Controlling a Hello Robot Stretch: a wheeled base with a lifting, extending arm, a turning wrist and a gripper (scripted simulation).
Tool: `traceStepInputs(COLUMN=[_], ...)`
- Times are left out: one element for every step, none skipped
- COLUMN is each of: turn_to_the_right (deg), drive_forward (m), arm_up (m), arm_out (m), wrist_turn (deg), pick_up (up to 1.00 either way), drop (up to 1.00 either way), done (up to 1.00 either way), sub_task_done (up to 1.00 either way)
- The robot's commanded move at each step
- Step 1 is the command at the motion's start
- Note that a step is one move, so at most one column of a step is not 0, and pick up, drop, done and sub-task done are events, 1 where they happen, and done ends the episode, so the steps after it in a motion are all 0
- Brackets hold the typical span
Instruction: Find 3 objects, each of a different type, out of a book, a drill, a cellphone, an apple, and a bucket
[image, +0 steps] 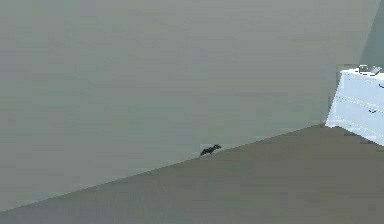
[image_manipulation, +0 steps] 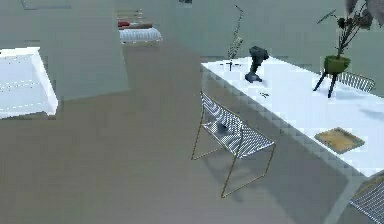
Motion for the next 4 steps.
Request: traceStepInputs(turn_to_the_right=[45.0,45.0,21.0,0.0], drive_forward=[0.00,0.00,0.00,0.35], arm_up=[0.00,0.00,0.00,0.00], arm_out=[0.00,0.00,0.00,0.00], wrist_turn=[0.0,0.0,0.0,0.0], pick_up=[0.00,0.00,0.00,0.00], drop=[0.00,0.00,0.00,0.00], done=[0.00,0.00,0.00,0.00], sub_task_done=[0.00,0.00,0.00,0.00])
